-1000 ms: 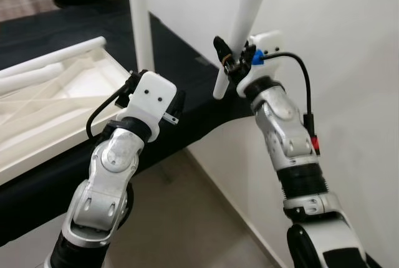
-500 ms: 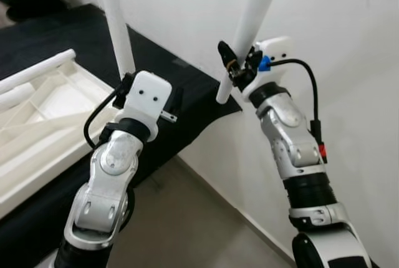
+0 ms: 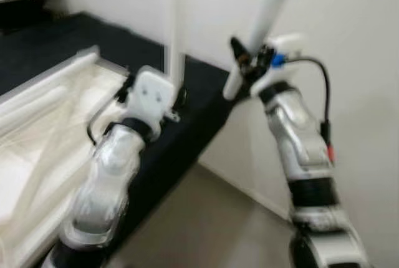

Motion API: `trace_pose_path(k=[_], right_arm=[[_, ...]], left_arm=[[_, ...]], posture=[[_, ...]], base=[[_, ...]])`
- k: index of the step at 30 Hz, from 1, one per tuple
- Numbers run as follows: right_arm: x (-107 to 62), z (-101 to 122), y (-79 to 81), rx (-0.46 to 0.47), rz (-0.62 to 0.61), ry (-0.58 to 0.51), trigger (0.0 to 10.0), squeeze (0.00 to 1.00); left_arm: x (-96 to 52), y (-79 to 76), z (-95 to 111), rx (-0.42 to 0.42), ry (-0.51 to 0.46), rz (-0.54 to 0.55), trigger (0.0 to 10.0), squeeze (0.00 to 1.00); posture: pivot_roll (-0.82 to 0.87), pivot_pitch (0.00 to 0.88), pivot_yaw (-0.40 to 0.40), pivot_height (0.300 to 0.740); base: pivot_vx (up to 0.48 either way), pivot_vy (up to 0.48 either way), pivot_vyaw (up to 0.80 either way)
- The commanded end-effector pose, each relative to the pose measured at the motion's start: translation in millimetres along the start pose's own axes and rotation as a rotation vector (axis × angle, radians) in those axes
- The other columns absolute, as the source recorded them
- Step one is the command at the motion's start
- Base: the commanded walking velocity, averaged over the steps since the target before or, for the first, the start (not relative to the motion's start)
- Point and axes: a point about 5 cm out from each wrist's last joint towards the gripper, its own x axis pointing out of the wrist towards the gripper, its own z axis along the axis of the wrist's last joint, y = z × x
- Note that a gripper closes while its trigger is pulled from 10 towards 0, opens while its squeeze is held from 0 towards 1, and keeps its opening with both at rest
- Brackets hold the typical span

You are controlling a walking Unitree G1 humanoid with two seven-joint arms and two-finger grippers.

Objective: Building children table

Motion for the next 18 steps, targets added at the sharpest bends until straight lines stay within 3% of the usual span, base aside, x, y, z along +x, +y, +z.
trace_pose_path(k=[1, 7, 12, 18], right_arm=[[-1.1, 7.2, -5.6, -0.025, -0.015, -0.026, 10.0, 0.0], [-1.7, 7.5, -8.9, -0.047, -0.024, -0.017, 10.0, 0.0], [-4.5, -2.5, -13.1, -0.074, -0.009, 0.051, 10.0, 0.0], [-8.6, -8.1, -17.1, -0.048, -0.042, 0.081, 10.0, 0.0]], left_arm=[[-1.2, -1.7, 6.4, 0.011, -0.041, -0.003, 10.0, 0.0], [-0.9, -1.5, 6.4, 0.0, -0.04, -0.015, 10.0, 0.0], [1.6, 4.0, 7.9, 0.015, -0.045, -0.005, 10.0, 0.0], [0.5, 8.2, 6.0, 0.011, -0.046, 0.005, 10.0, 0.0]], posture=[[0.03, 0.142, -0.063, 0.74], [0.03, 0.135, -0.06, 0.74], [0.03, 0.127, -0.06, 0.74], [0.03, 0.116, -0.062, 0.74]], base=[[0.0, 0.0, 0.0], [0.0, 0.0, 0.0], [0.0, 0.0, 0.0], [0.0, 0.0, 0.0]])
